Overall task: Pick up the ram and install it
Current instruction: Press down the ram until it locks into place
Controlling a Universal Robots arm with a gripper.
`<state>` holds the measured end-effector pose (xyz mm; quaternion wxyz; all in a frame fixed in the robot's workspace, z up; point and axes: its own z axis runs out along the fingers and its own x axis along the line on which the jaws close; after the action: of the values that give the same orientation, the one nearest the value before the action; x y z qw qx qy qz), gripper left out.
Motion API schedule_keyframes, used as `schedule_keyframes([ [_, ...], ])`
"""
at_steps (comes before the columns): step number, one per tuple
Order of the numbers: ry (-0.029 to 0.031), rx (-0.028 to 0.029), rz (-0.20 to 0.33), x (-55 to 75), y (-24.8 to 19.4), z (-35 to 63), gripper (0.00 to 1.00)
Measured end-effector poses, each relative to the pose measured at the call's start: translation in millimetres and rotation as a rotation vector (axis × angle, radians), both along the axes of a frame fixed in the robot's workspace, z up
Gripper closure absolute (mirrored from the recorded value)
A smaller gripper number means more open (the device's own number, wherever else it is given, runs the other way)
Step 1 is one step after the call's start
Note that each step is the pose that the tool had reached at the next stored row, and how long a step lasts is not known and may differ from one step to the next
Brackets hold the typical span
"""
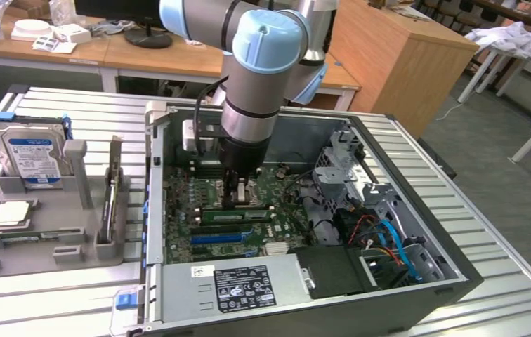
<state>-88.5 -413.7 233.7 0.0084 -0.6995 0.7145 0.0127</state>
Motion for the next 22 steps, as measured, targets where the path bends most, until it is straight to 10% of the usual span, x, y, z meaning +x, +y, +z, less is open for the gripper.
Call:
schedule_keyframes([
  [22, 0.0000, 0.0000, 0.000, 0.0, -1.1, -4.3, 0.90],
])
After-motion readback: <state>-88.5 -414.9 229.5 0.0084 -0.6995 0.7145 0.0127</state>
